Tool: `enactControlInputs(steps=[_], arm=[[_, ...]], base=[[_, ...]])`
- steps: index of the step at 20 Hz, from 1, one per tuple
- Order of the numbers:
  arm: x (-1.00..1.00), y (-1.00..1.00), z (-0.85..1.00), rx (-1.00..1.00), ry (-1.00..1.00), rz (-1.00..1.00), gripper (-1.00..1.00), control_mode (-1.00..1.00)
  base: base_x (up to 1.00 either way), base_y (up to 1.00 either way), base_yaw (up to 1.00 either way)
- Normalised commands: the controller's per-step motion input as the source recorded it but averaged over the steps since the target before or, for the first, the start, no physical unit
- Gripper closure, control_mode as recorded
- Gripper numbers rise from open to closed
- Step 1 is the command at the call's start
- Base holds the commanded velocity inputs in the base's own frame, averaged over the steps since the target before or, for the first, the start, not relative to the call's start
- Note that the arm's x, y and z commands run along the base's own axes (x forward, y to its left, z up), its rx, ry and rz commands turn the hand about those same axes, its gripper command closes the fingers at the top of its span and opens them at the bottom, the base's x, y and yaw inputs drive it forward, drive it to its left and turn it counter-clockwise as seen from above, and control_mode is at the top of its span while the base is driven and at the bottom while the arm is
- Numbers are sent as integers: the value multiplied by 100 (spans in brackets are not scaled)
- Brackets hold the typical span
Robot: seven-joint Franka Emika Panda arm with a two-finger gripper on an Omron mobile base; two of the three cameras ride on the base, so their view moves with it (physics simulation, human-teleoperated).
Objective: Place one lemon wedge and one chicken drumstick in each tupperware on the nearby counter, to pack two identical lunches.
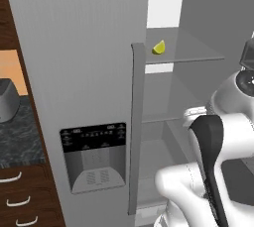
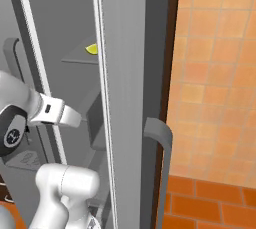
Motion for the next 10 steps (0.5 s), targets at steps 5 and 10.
enactControlInputs(steps=[5,10], arm=[[27,0,72,8,0,10,-100,-100],[32,-14,83,15,0,11,-100,-100]], base=[[0,0,0],[0,0,0]])
